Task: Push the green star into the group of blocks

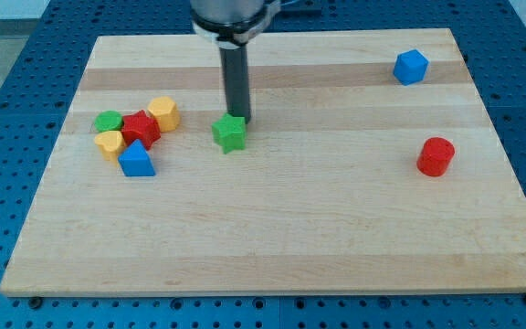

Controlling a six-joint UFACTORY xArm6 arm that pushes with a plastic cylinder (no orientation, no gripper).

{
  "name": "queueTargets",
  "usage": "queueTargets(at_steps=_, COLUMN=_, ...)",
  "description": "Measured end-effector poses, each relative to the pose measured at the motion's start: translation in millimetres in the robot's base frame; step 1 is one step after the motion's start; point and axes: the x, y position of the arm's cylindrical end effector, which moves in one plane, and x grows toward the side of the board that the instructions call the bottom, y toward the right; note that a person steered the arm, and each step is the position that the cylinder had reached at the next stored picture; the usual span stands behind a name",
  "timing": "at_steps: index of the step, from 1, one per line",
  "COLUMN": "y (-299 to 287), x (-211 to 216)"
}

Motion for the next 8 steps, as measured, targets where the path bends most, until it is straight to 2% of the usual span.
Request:
queueTargets(at_steps=2, y=-33.5, x=1.5)
queueTargets(at_steps=3, y=27.3, x=0.9)
queueTargets(at_steps=4, y=60.1, x=26.5)
queueTargets(at_steps=5, y=60.1, x=59.4)
queueTargets(at_steps=7, y=59.3, x=49.1)
queueTargets(at_steps=8, y=44.2, x=27.3)
